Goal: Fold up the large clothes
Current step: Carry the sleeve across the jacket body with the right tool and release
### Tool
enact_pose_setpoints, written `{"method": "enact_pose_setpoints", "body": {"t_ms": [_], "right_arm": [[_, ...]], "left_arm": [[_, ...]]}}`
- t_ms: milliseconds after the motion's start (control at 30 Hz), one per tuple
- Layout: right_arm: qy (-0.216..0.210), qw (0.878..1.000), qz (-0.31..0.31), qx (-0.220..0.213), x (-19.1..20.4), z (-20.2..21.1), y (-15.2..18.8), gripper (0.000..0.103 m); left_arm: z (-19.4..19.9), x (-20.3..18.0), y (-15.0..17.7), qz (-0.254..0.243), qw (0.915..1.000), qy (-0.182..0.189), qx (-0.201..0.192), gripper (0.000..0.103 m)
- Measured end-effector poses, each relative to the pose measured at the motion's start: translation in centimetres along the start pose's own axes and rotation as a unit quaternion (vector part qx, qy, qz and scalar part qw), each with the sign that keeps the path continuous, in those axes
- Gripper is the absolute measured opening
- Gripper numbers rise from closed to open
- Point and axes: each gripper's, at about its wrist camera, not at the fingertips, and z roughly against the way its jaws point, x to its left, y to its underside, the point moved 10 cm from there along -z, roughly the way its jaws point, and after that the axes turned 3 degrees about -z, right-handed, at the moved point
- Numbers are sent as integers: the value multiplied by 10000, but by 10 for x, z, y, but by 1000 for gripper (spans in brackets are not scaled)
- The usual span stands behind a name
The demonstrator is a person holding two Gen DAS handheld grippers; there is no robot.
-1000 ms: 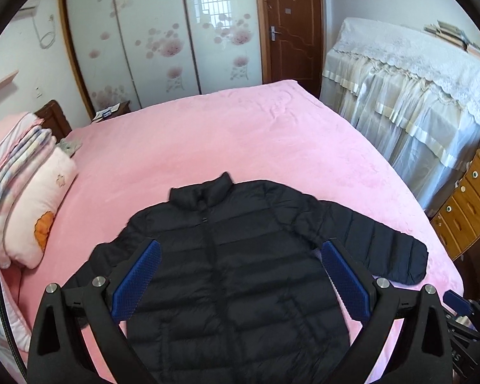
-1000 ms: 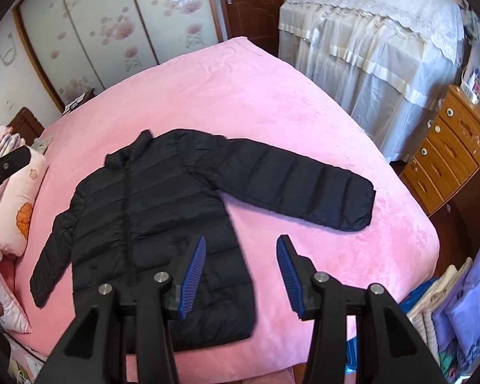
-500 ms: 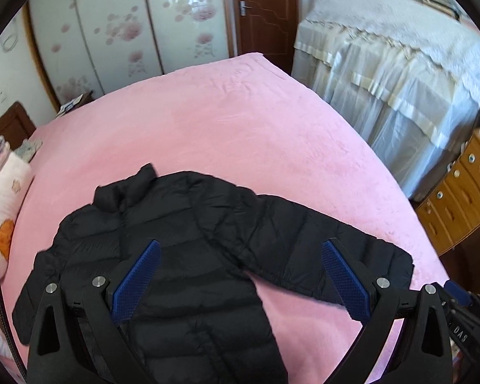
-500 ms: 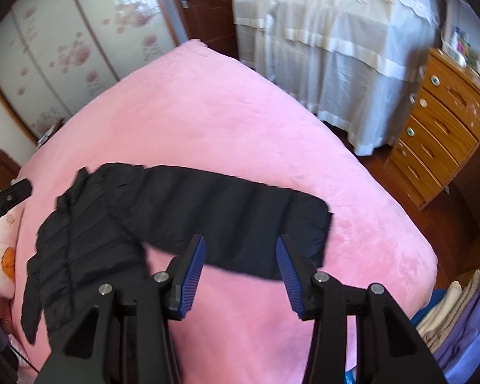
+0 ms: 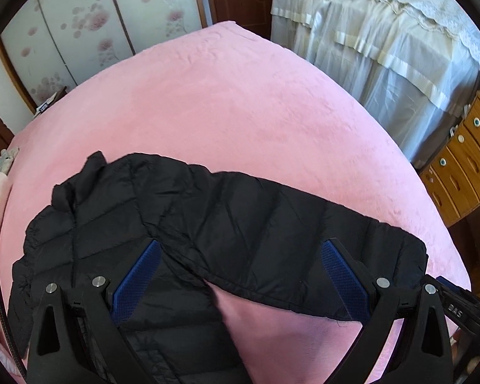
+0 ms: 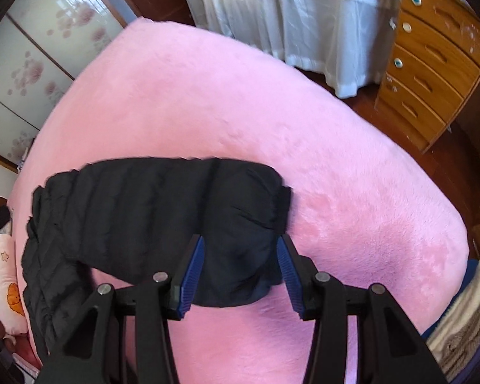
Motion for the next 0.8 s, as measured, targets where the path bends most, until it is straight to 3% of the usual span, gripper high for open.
{"method": "enact_pose_setpoints", "body": {"t_ms": [300,700,767,800], "right_arm": [[-418,9971,-530,350,-15,-31,-1,48],[-221,9978,-397,489,-12,-59,-1,48],[-346,9972,-411,518,-10,-58,-1,37],[-394,9969,-403,548,-8,-57,1,23]], "left_arm": [[-25,-2,15,-49,9997,-8,236,100],[-31,10,22,120,9992,-12,385,100],[-29,13,23,138,9992,-7,383,100],[-27,15,23,147,9992,-4,373,100]]}}
